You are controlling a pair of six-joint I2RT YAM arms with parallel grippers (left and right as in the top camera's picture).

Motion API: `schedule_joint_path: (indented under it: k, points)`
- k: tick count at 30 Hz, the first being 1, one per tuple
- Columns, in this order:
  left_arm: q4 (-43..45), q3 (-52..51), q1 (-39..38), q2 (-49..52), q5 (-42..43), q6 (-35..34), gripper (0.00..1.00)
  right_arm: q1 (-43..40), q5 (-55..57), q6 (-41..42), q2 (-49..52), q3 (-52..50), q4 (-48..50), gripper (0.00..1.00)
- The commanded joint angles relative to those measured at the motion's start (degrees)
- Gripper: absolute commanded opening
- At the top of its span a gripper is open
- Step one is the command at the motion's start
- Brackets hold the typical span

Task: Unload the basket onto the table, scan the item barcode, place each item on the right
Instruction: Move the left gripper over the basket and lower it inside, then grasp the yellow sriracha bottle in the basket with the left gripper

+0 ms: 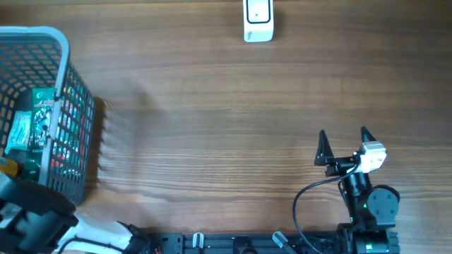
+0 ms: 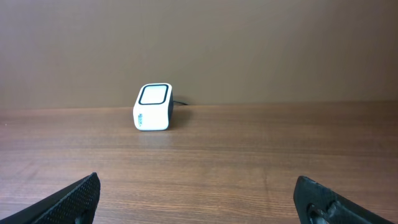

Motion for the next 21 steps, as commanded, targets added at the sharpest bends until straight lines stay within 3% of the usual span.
schedule_joint_path:
  k: [1, 6, 8, 11, 12, 16, 21]
  points:
    - [1.88, -0.39, 0.63, 3.02, -2.29, -0.76, 0.98, -0.24, 0.76, -0.61, 0.0, -0.04, 0.11, 1.0]
    - [2.27, -0.39, 1.22, 5.01, -2.34, -0.76, 0.88, -0.24, 0.79, -0.61, 0.0, -0.04, 0.13, 1.0]
    - [2.23, -0.39, 1.42, 5.03, -2.32, -0.76, 0.77, -0.24, 0.79, -0.61, 0.0, -0.04, 0.11, 1.0]
    - [1.62, -0.37, 1.4, 4.98, -2.27, -0.76, 0.5, -0.24, 0.79, -0.59, 0.0, -0.04, 0.11, 1.0]
    - [1.4, -0.35, 1.4, 4.96, -2.29, -0.76, 0.46, -0.24, 0.76, -0.59, 0.0, -0.04, 0.11, 1.0]
    - [0.52, -0.35, 1.25, 4.17, -2.25, -0.76, 0.38, -0.24, 0.76, -0.61, 0.0, -0.04, 0.11, 1.0]
    - [0.35, -0.35, -1.16, 0.37, -2.27, -0.76, 0.42, -0.24, 0.79, -0.63, 0.0, -0.04, 0.11, 1.0]
